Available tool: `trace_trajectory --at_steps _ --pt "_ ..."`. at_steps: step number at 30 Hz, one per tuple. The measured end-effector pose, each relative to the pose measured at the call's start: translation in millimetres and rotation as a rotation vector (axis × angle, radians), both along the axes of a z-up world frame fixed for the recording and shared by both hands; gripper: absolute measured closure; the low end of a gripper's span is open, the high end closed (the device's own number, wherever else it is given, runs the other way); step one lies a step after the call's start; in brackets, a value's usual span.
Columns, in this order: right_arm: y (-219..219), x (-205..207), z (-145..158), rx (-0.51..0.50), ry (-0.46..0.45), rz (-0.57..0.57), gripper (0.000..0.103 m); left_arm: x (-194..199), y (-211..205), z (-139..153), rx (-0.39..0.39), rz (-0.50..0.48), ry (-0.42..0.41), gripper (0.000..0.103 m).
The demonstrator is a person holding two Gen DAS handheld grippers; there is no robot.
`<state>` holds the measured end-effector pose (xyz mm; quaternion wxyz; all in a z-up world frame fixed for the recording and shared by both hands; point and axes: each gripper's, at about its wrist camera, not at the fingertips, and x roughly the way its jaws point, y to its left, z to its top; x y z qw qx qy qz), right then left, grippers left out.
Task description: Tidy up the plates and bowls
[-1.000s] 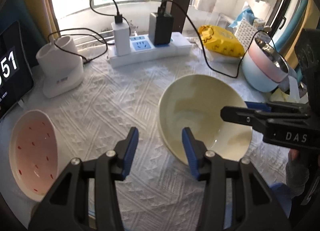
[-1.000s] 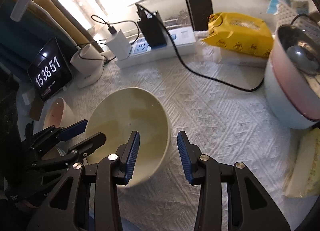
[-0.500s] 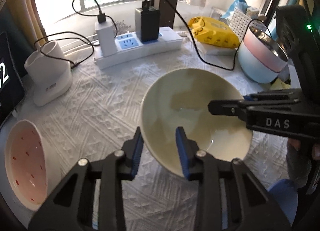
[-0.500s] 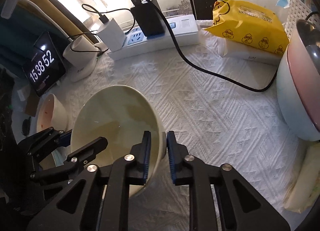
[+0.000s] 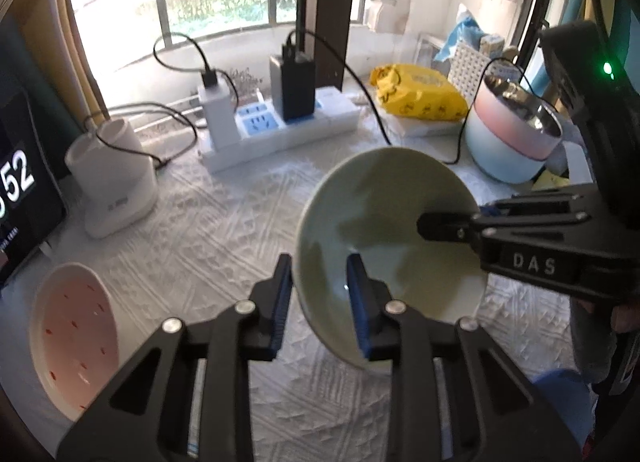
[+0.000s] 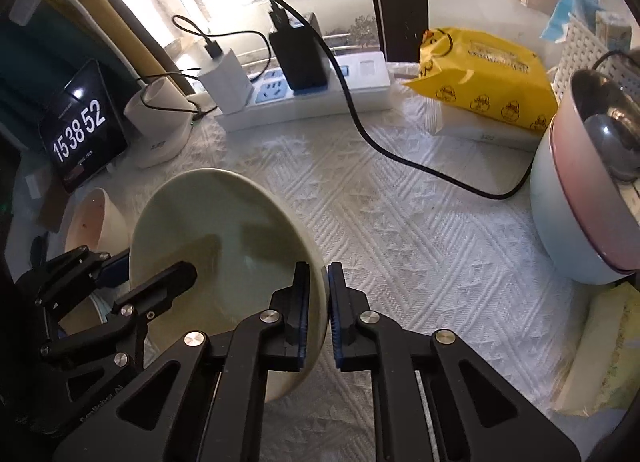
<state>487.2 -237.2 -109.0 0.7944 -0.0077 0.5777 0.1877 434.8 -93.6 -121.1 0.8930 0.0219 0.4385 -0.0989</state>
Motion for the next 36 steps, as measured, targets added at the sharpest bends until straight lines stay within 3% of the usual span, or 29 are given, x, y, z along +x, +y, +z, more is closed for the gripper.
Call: trace_trajectory --at_steps 11,36 --pt "1 -8 34 0.04 -0.091 -0.027 0.095 -14 3 38 0.029 0.006 -0.137 0.08" --pt "-9 -68 95 0.085 -0.191 -0.074 0.095 -83 3 91 -0.025 0.002 -0.256 0.081"
